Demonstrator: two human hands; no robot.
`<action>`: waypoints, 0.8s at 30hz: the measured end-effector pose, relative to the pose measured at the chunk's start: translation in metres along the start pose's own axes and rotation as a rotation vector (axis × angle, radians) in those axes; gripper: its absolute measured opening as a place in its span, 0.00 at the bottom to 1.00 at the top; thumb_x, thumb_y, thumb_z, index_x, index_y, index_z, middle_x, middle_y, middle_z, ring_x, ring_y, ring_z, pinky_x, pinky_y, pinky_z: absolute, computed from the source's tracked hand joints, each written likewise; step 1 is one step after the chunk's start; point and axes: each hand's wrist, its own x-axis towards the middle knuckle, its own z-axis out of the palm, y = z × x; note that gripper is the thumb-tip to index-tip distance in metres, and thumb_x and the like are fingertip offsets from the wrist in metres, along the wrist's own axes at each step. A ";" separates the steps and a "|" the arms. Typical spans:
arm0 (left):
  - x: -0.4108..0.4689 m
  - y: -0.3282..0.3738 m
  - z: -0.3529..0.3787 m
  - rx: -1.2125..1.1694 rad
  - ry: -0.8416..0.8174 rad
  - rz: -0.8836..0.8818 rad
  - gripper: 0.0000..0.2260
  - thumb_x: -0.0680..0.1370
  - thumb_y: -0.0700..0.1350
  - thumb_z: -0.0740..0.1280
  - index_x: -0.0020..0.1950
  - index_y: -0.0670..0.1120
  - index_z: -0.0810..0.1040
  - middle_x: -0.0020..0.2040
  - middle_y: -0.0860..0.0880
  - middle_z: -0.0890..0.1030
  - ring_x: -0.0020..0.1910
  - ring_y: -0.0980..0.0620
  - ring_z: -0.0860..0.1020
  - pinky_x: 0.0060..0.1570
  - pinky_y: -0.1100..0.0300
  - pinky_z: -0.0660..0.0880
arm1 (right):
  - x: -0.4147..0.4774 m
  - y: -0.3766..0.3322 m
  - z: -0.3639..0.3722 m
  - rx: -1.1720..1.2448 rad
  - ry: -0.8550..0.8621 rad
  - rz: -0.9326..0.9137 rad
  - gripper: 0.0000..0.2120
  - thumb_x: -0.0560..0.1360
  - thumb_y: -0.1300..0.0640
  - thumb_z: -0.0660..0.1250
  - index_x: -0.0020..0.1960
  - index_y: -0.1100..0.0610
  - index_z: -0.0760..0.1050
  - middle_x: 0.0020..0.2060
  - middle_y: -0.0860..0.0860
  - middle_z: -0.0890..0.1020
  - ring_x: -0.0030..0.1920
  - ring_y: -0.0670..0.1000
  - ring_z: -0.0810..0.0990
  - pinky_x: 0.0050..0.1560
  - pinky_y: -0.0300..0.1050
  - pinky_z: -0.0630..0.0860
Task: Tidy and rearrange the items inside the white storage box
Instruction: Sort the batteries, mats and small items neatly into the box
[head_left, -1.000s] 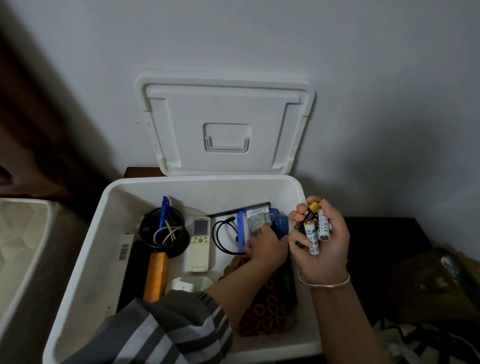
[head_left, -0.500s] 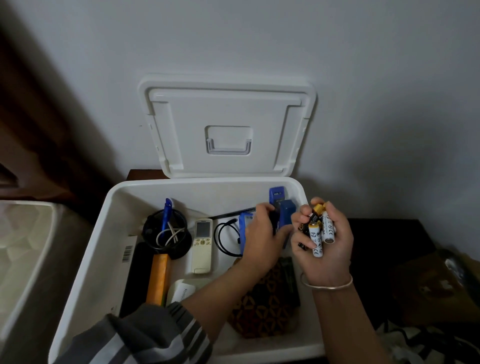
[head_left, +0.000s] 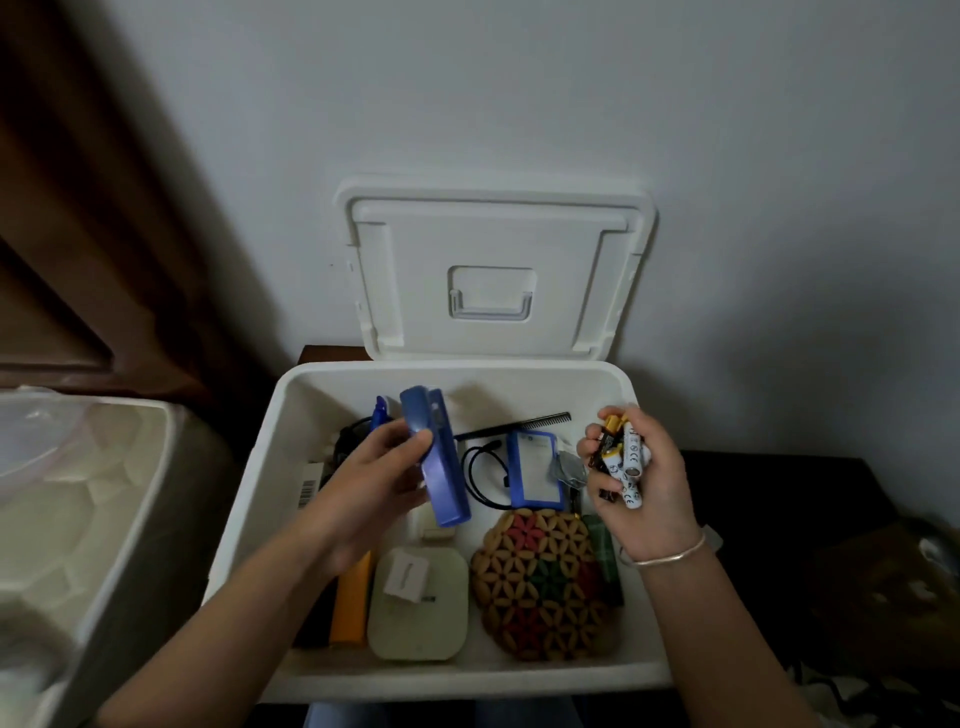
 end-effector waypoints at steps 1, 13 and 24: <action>-0.004 -0.005 -0.007 0.006 0.020 -0.021 0.15 0.77 0.48 0.67 0.62 0.46 0.76 0.53 0.41 0.82 0.47 0.47 0.81 0.43 0.58 0.79 | 0.001 0.003 0.000 -0.041 0.017 0.028 0.07 0.73 0.53 0.65 0.42 0.57 0.76 0.33 0.51 0.76 0.32 0.46 0.77 0.16 0.33 0.65; -0.028 -0.037 -0.037 -0.027 -0.003 -0.133 0.17 0.73 0.53 0.70 0.59 0.48 0.80 0.49 0.46 0.85 0.45 0.50 0.84 0.41 0.58 0.78 | 0.017 0.041 -0.015 -1.033 0.450 -0.104 0.10 0.68 0.58 0.68 0.28 0.53 0.75 0.24 0.49 0.78 0.28 0.50 0.75 0.31 0.41 0.69; -0.026 -0.042 -0.036 0.000 0.043 -0.070 0.12 0.78 0.50 0.68 0.61 0.53 0.77 0.53 0.49 0.84 0.48 0.52 0.84 0.38 0.63 0.79 | 0.068 0.052 -0.035 -2.221 0.355 -0.248 0.02 0.73 0.61 0.63 0.44 0.59 0.73 0.43 0.57 0.81 0.45 0.58 0.80 0.43 0.44 0.73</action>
